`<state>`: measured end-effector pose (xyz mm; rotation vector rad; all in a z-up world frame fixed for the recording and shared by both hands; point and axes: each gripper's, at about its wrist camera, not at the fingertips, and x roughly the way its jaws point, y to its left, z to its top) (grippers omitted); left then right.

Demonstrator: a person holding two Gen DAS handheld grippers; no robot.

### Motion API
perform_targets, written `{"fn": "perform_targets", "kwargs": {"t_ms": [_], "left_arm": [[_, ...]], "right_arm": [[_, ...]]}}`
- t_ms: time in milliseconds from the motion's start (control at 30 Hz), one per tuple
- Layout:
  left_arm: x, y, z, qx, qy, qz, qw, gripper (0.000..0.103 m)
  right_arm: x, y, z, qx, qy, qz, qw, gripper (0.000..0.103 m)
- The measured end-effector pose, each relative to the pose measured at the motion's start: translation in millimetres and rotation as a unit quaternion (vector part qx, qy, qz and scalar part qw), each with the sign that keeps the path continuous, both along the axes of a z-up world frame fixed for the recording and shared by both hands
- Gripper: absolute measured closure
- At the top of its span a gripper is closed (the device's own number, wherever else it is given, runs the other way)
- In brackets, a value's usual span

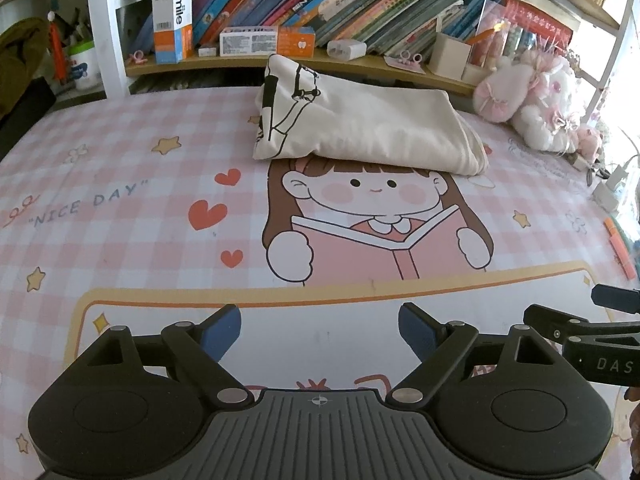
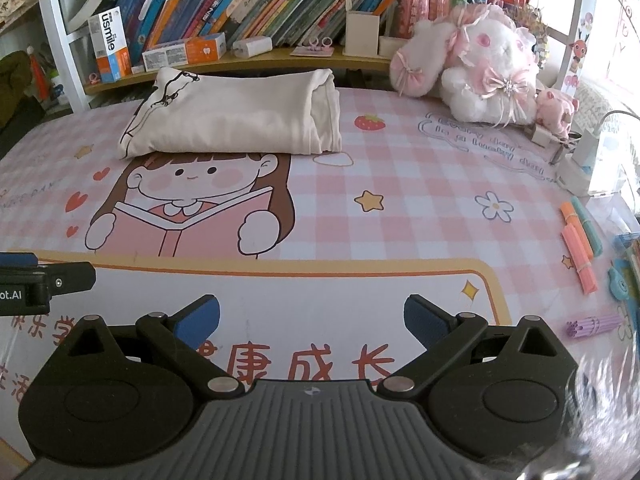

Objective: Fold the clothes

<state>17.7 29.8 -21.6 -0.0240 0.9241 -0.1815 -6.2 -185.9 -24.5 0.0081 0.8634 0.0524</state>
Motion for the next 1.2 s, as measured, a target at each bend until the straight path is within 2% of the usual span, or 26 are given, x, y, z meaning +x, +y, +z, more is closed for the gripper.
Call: {"fn": "perform_targets", "kwargs": {"t_ms": [867, 1200], "left_arm": [[2.9, -1.9, -1.9, 0.002, 0.006, 0.001, 1.0, 0.01], [1.6, 5.0, -2.8, -0.004, -0.002, 0.017, 0.9999, 0.006]], "right_arm": [[3.0, 0.3, -2.5, -0.003, 0.007, 0.0, 1.0, 0.003], [1.6, 0.3, -2.8, -0.001, 0.009, -0.004, 1.0, 0.003]]}}
